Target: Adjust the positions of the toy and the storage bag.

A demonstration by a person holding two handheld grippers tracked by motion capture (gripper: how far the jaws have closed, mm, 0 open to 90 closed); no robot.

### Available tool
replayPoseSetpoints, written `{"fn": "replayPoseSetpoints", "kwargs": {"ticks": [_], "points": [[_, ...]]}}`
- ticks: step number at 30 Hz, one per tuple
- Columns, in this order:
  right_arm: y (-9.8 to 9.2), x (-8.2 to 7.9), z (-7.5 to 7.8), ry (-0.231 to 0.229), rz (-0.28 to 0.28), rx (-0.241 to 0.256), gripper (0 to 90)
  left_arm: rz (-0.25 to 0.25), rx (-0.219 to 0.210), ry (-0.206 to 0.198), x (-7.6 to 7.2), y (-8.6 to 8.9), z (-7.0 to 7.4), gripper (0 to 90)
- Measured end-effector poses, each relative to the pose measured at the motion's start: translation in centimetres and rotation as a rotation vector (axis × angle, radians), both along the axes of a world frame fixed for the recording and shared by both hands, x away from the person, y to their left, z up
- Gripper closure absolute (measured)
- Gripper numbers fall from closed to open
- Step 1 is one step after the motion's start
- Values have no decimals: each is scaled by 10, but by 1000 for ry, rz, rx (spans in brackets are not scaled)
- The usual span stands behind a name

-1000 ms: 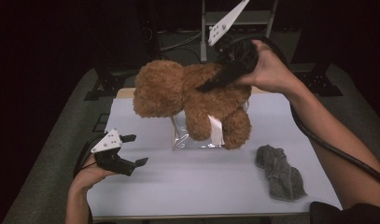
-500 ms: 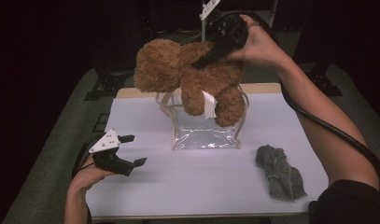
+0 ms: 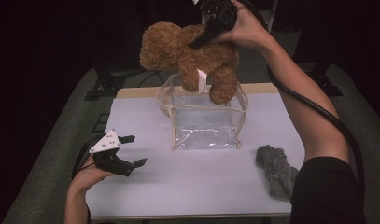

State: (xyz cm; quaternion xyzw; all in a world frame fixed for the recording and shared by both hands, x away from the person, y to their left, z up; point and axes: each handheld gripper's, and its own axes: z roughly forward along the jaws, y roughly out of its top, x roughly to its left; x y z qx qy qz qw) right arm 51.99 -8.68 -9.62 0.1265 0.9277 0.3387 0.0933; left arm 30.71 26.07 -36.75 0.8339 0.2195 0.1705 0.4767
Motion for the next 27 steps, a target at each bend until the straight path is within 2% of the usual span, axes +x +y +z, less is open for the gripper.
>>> {"fn": "replayPoseSetpoints", "kwargs": {"ticks": [7, 10, 13, 19, 21, 24, 27], "points": [[10, 12, -22, 6, -10, -18, 565, -7, 5, 6, 0, -1, -1, 73], [18, 5, -31, 2, 13, -37, 564, -2, -2, 2, 0, 1, -1, 73], [22, -7, -35, 3, 39, -35, 563, 2, 3, 5, 0, 1, -1, 73], [19, -29, -41, 30, 80, -4, 561, -9, 3, -1, -3, -2, 0, 73], [16, -36, -44, 53, 94, 12, 561, -9, 4, -1, -3, -3, 0, 73], [11, -35, -50, 70, 92, 15, 560, -15, 11, -1, -2, -5, 0, 73], [4, -24, -60, 84, 57, 11, 559, -15, 11, 1, -2, -6, -1, 73]]}}
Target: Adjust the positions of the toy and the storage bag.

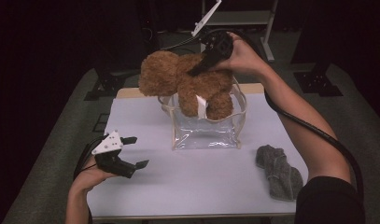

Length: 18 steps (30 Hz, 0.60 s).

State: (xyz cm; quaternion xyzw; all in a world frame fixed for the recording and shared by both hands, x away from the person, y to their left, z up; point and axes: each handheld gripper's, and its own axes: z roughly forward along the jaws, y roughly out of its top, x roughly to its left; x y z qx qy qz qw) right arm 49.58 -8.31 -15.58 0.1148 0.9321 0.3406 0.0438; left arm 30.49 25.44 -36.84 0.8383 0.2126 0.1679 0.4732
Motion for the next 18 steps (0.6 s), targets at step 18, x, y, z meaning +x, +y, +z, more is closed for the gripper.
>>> {"fn": "replayPoseSetpoints", "kwargs": {"ticks": [18], "points": [[-39, 41, -14, 39, -170, 22, 558, -1, 5, 7, 1, 2, -2, 73]]}}
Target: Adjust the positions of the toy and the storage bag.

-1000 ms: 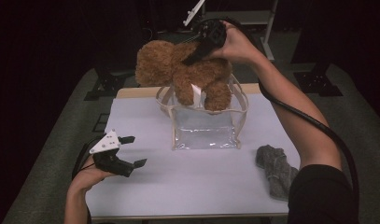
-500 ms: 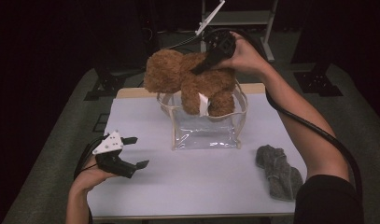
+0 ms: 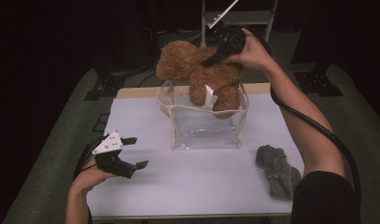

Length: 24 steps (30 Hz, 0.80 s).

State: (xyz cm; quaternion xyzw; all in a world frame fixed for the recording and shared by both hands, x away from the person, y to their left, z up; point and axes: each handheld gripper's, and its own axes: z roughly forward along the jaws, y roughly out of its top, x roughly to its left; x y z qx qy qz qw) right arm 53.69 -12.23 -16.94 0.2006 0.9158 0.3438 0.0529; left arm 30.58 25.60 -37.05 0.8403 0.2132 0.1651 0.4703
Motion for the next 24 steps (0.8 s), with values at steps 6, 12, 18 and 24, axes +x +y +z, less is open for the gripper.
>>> {"fn": "replayPoseSetpoints", "kwargs": {"ticks": [6, 12, 18, 24], "points": [[7, -12, -18, 8, 41, -31, 558, -4, 6, 2, 0, -1, 0, 73], [15, -30, -40, 46, 95, -42, 558, -5, 4, 1, -1, -1, 0, 73], [8, -35, -56, 83, 81, -30, 560, -8, 11, 8, -1, -2, 0, 73], [-3, -30, -80, 132, 34, -61, 562, -10, 13, 12, -1, -2, -1, 73]]}}
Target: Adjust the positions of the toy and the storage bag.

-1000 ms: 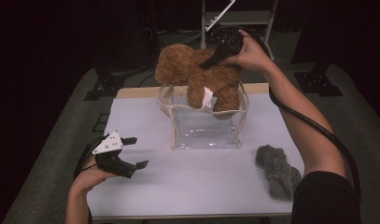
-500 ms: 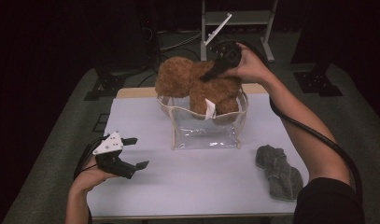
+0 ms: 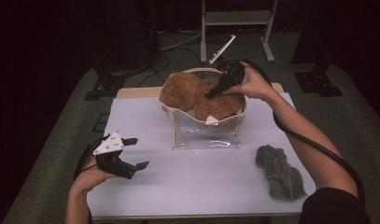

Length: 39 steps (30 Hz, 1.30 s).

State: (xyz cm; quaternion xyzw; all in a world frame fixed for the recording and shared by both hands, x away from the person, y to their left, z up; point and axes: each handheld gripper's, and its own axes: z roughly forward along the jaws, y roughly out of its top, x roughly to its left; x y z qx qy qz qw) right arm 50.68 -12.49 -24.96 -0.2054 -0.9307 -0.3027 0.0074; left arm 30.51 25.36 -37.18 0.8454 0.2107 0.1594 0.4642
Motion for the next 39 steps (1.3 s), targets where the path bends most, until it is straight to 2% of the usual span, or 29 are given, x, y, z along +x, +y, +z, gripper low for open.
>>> {"fn": "replayPoseSetpoints", "kwargs": {"ticks": [6, 8, 11, 17, 21, 23, 27, 29, 31, 33, 36, 39], "points": [[3, 3, -21, 30, -4, -50, 562, -3, -1, -2, 0, 0, 0, 73], [8, 2, -25, 24, -1, -75, 556, -1, 0, -1, 0, 0, 0, 73], [13, 3, -29, 27, -8, -97, 495, -2, -1, -2, 0, 0, 0, 72], [15, 1, -25, -23, -10, -119, 319, -4, 1, 0, 0, 0, 0, 73], [21, -2, -18, -74, 2, -146, 296, -7, 6, 3, 0, -2, -1, 72], [23, -2, -14, -84, 7, -140, 302, -9, 6, 3, 0, -2, -1, 73], [23, -1, -7, -76, 19, -77, 378, -8, -2, 1, 0, -2, 0, 73], [27, -1, -11, -71, 23, -101, 413, -8, -4, 3, 0, -3, 0, 73], [31, -1, -20, -84, 27, -136, 540, -10, -2, 4, -1, -3, -1, 73], [33, 0, -26, -86, 12, -144, 654, -10, -1, -1, -1, -3, 0, 73], [34, 3, -30, -77, -3, -164, 725, -10, -2, -2, -1, -2, 0, 73], [35, 5, -38, -59, -13, -213, 766, -11, 5, 2, 0, -2, -1, 73]]}}
